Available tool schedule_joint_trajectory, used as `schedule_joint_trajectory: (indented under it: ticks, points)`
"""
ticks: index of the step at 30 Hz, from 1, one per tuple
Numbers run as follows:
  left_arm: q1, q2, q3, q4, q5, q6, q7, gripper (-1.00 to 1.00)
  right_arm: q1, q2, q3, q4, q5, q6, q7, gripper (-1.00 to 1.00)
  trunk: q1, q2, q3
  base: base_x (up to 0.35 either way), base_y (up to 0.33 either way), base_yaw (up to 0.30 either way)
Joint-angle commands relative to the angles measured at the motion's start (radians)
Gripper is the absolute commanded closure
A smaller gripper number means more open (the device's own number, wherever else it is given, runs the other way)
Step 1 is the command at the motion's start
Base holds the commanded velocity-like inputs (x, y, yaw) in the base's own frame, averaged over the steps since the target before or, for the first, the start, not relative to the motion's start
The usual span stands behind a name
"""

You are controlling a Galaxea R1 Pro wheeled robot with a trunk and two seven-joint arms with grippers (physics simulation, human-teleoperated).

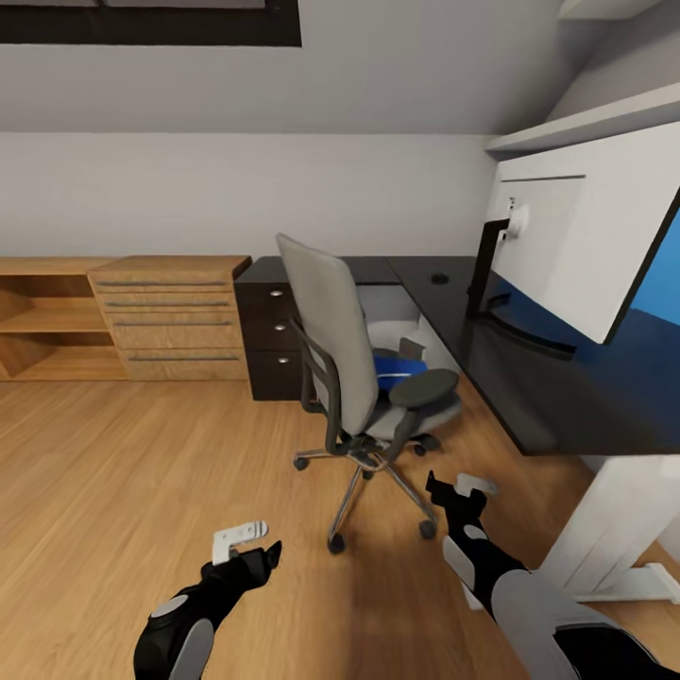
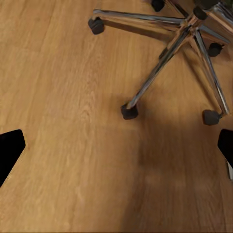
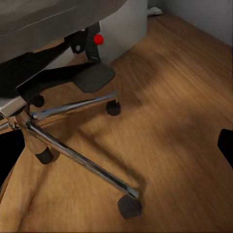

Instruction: In the bedroom, organize the workspace by keeping the computer under the desk, ensuring the monitor is on the desk, placing the keyboard on the desk next to the monitor, placing the mouse on the desk next to the keyboard, moving the folder from the swivel chair onto the desk next to the mouse, stacking the notebook on top of the folder with the pen on top of the notebook, and positioning the swivel chair next to the desk.

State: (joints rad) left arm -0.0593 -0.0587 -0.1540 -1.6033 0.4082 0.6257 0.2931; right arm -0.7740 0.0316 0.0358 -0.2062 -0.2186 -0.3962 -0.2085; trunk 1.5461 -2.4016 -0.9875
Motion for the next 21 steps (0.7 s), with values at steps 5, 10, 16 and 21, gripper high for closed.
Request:
schedule_joint_trajectory:
  ticks: [5, 10, 16, 21]
  points:
    - [-0.001, 0.000, 0.045, -0.001, 0.013, 0.003, 0.009, -1.00, -0.001, -0.001, -0.015, 0.001, -0.022, -0.003, -0.003, -1.00, 0.000, 0.000, -0.001, 0.135, 0.000, 0.000]
    - [-0.001, -0.001, 0.094, -0.003, 0.014, 0.003, 0.008, -1.00, -0.001, -0.001, -0.020, 0.001, -0.025, -0.003, -0.003, -1.00, 0.000, 0.000, -0.001, 0.043, 0.000, 0.000]
    - [-0.001, -0.001, 0.111, -0.004, 0.014, 0.003, 0.008, -1.00, -0.001, -0.001, -0.020, -0.001, -0.025, -0.005, -0.003, -1.00, 0.000, 0.000, -0.001, 0.166, 0.000, 0.000]
    - [-0.001, -0.001, 0.112, -0.004, 0.014, 0.003, 0.008, -1.00, -0.001, -0.001, -0.020, -0.001, -0.025, -0.006, -0.003, -1.00, 0.000, 0.000, -0.001, 0.042, 0.000, 0.000]
